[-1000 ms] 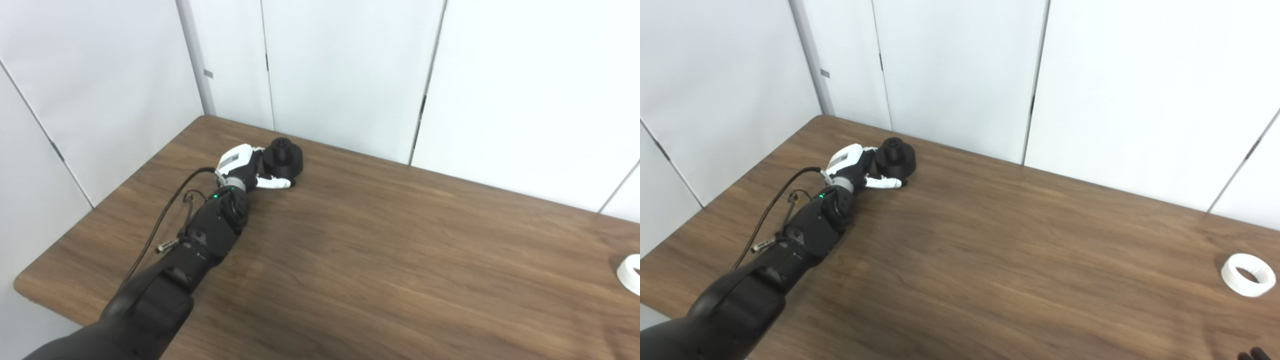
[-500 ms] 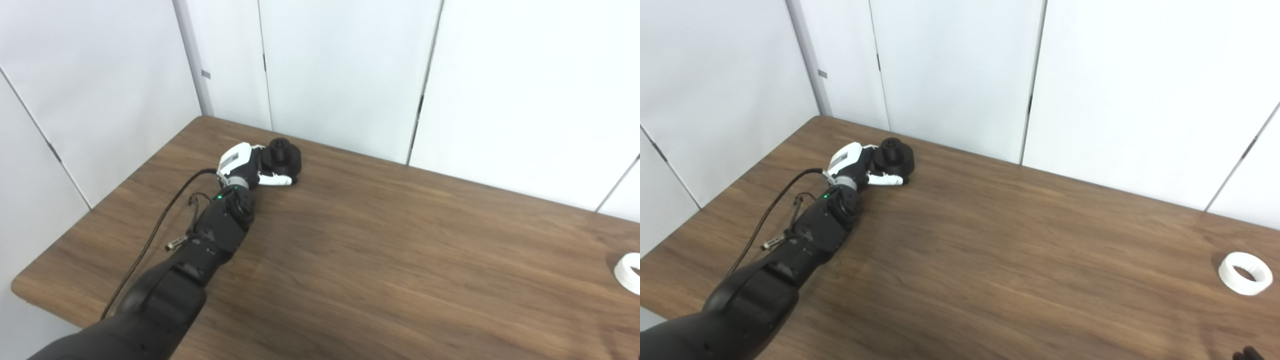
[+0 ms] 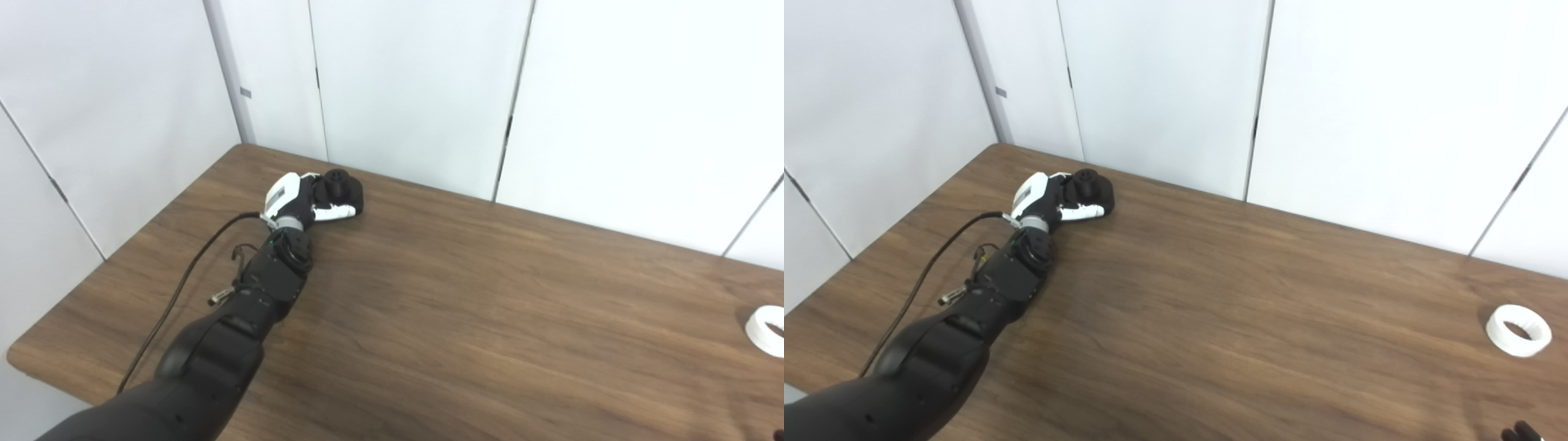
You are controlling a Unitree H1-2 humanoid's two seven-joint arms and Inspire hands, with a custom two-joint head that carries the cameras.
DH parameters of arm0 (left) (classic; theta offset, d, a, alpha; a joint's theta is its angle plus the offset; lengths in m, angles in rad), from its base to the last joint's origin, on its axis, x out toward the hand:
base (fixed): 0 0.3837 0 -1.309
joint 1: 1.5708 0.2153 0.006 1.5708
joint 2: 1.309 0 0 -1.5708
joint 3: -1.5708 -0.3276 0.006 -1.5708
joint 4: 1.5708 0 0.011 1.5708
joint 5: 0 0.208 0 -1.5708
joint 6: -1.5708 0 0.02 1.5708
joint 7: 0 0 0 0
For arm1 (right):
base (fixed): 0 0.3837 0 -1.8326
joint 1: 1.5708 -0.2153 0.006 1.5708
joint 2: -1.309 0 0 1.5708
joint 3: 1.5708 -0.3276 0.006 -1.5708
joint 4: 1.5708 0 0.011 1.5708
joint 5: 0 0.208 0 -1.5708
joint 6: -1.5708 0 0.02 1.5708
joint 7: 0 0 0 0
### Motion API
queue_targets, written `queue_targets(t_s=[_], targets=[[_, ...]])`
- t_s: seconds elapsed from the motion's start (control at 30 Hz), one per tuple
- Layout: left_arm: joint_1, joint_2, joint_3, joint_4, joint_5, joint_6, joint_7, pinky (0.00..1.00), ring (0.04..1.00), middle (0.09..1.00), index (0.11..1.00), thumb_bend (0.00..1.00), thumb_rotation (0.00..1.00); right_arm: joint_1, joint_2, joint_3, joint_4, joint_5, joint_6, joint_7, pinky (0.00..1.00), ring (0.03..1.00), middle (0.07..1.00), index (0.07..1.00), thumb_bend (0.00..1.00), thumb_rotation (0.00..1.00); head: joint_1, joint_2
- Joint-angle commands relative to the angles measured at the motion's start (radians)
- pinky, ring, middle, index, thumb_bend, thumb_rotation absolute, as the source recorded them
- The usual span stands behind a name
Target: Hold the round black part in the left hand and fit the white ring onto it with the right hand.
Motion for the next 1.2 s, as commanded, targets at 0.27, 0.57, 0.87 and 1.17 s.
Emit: queue_targets(t_s=[0.27,0.57,0.87,1.17], targets=[[-0.042,-0.004,-0.066,0.038,0.022,0.017,-0.013,1.00,0.970,0.906,0.793,1.00,0.40,-0.001,-0.002,-0.008,-0.045,0.006,-0.009,-0.011,1.00,0.957,0.899,0.897,0.66,1.00,-0.005,0.009],[-0.051,-0.009,-0.091,0.082,0.029,0.003,0.012,1.00,0.969,0.903,0.777,1.00,0.38,-0.001,-0.004,-0.012,-0.041,0.009,-0.014,-0.011,1.00,0.955,0.894,0.891,0.67,1.00,-0.007,0.010],[-0.057,-0.016,-0.088,0.102,0.017,-0.006,0.030,1.00,0.961,0.897,0.757,1.00,0.40,-0.001,-0.004,-0.012,-0.041,-0.002,-0.007,-0.014,1.00,0.950,0.893,0.886,0.66,1.00,-0.007,0.010],[-0.056,-0.037,-0.049,0.099,-0.005,-0.020,0.103,0.99,0.913,0.852,0.688,0.87,0.29,-0.002,-0.012,-0.015,-0.031,-0.003,-0.024,-0.008,1.00,0.947,0.892,0.882,0.66,1.00,0.003,0.009]])
